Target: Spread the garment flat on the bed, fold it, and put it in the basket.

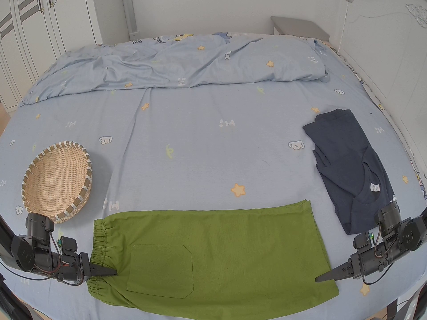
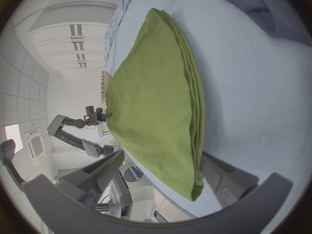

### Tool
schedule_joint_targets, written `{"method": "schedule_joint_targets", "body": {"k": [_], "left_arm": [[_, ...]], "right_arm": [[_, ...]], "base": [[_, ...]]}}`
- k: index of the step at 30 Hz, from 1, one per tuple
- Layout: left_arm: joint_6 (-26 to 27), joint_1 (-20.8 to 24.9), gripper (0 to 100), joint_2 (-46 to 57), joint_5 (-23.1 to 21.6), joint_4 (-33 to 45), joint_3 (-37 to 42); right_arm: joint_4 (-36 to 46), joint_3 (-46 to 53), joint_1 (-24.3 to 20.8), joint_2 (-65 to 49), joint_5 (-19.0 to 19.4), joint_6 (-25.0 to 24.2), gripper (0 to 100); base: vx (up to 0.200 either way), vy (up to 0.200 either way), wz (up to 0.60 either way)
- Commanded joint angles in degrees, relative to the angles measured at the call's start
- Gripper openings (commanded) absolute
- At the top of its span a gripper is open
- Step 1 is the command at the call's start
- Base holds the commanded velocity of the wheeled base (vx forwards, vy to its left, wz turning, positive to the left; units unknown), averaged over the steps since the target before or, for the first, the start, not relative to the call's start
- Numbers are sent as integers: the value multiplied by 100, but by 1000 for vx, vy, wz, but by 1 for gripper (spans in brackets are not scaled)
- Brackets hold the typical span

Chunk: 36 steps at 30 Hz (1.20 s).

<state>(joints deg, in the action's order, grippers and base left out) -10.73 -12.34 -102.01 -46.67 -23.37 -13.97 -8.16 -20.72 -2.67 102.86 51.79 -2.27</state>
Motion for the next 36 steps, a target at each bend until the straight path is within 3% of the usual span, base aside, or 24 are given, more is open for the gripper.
{"method": "schedule_joint_targets", "body": {"k": [1, 4, 9, 13, 16, 23, 26, 28, 29, 30, 31, 32, 34, 36], "left_arm": [[-8, -111, 0, 463, 96, 122, -9], [1, -120, 0, 1017, 395, 570, -185], [255, -164, 0, 1737, 457, 1730, -704], [1073, -559, 0, 2142, 536, 2935, -1284], [1732, -884, 0, 2185, 887, 3585, -1609], [1960, -805, 0, 2247, 1160, 3831, -1943], [1943, -577, 0, 2405, 1177, 3875, -2022], [1706, -102, 0, 2634, 1186, 4139, -2312], [1706, -102, 0, 2634, 1186, 4139, -2312], [1416, 284, 0, 2801, 1186, 4429, -2646], [1416, 284, 0, 2801, 1186, 4429, -2646], [1187, 768, 0, 2880, 1327, 4684, -3050], [1090, 1102, 0, 2889, 1573, 4798, -3331], [835, 1893, 0, 2862, 2188, 4938, -3806]], "right_arm": [[-46, -28, 74, -91, 16, -2, 100], [7, -195, 232, -513, 7, -46, 100], [508, -951, 267, -1383, 7, -512, 100], [1202, -1821, 38, -1963, 77, -1092, 100], [1334, -2111, -181, -2007, 77, -1241, 100], [1317, -2102, -348, -2007, 69, -1276, 100], [1317, -2102, -348, -2007, 69, -1276, 100], [1334, -2111, -348, -2025, 69, -1276, 100], [1334, -2111, -348, -2025, 69, -1276, 100], [1334, -2102, -357, -2033, 69, -1285, 100], [1334, -2102, -357, -2033, 69, -1285, 100], [1343, -2085, -375, -2113, 69, -1276, 100], [1352, -2067, -383, -2165, 69, -1285, 100], [1352, -2050, -392, -2174, 60, -1285, 100]], "base": [[0, 0, 0], [0, 0, 0], [0, 0, 0], [0, 0, 0], [0, 0, 0], [0, 0, 0], [0, 0, 0], [0, 0, 0], [0, 0, 0], [0, 0, 0], [0, 0, 0], [0, 0, 0], [0, 0, 0], [0, 0, 0]]}}
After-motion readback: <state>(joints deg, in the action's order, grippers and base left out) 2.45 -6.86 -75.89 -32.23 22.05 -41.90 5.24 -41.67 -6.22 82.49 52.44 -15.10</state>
